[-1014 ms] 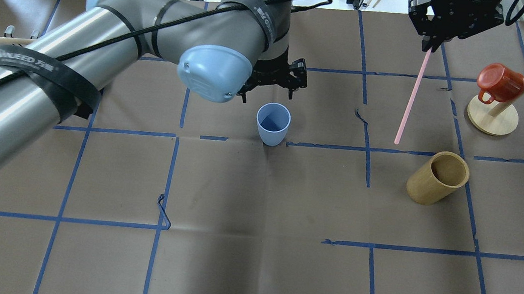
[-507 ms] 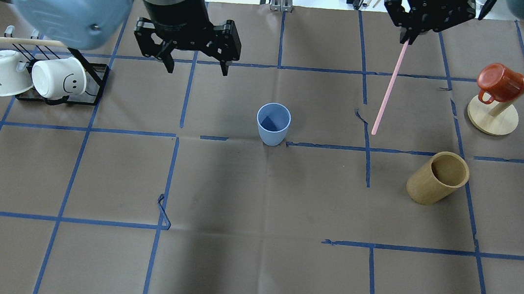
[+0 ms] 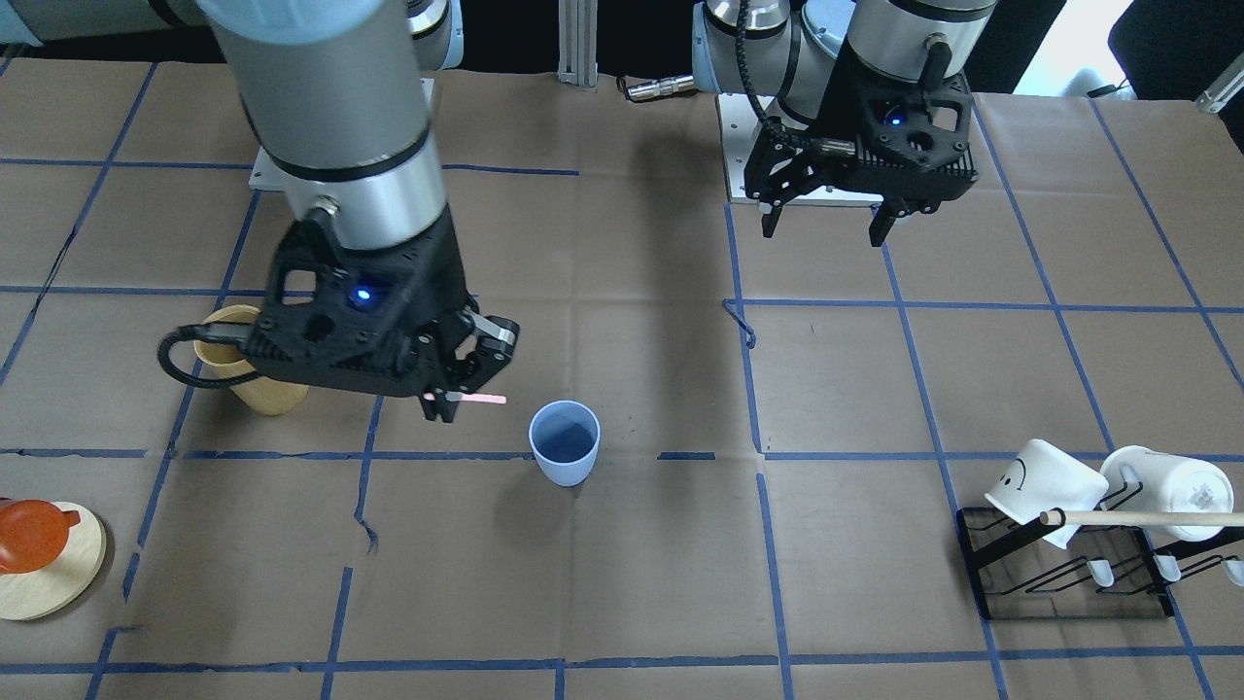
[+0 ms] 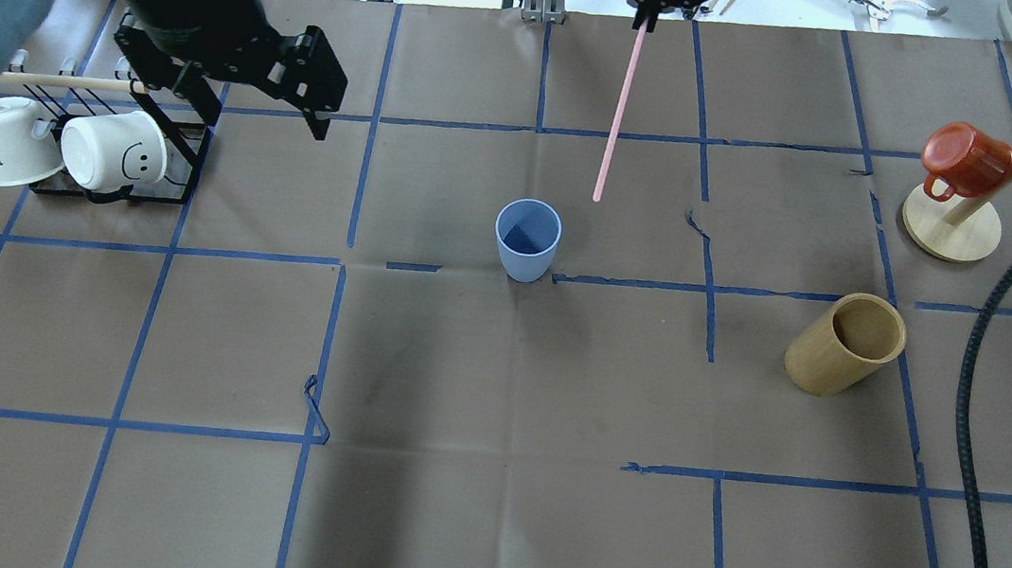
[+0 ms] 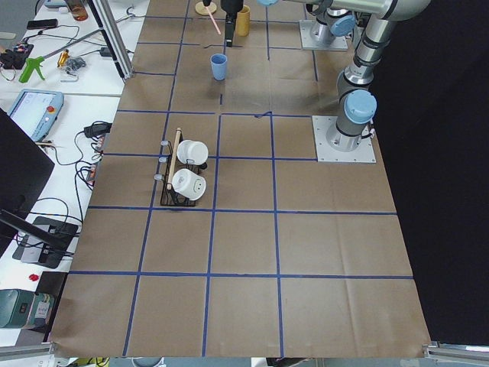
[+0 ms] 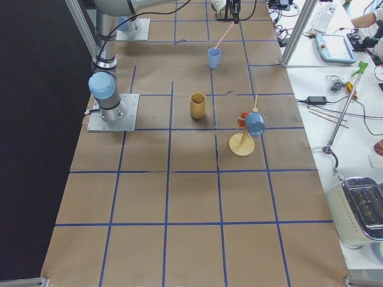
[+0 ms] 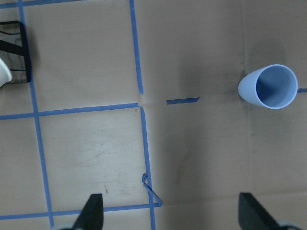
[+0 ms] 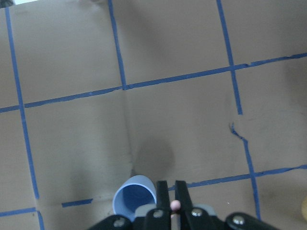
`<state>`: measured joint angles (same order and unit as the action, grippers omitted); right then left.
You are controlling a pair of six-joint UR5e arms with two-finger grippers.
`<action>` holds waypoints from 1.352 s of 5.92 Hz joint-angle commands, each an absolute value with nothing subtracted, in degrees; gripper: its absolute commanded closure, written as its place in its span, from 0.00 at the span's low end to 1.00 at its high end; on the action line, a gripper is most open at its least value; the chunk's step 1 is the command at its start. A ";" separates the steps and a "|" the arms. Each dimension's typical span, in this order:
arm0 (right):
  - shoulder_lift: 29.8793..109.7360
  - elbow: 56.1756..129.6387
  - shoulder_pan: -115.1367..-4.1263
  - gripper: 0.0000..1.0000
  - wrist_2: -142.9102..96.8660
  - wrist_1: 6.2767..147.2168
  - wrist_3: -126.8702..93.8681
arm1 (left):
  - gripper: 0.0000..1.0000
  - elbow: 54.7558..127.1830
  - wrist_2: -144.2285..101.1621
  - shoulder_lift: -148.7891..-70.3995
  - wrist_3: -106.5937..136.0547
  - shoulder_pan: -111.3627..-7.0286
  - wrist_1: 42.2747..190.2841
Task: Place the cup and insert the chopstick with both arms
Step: 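Move the chopstick over the blue cup and lower it in with the right gripper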
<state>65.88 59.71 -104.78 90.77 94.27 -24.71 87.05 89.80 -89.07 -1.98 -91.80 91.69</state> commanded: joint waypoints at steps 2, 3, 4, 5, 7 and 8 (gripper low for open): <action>59.86 56.86 -108.98 0.91 92.02 95.45 -29.88 | 0.02 90.88 90.09 -86.22 -2.37 -90.17 91.41; 58.90 57.30 -108.98 0.91 92.37 95.62 -29.45 | 0.02 90.79 90.00 -86.39 -2.20 -90.18 91.41; 57.06 57.39 -108.98 0.91 92.29 95.80 -29.36 | 0.02 90.79 90.00 -86.31 -2.02 -90.18 91.32; 56.61 58.00 -108.98 0.91 92.20 95.71 -28.83 | 0.02 90.79 89.91 -86.40 -1.93 -90.18 91.32; 56.60 61.24 -108.98 0.91 92.20 95.89 -28.65 | 0.02 90.79 89.91 -86.22 -1.93 -90.18 91.32; 56.60 61.96 -108.98 0.91 91.94 95.80 -28.65 | 0.02 90.70 89.65 -86.31 -1.85 -90.09 91.23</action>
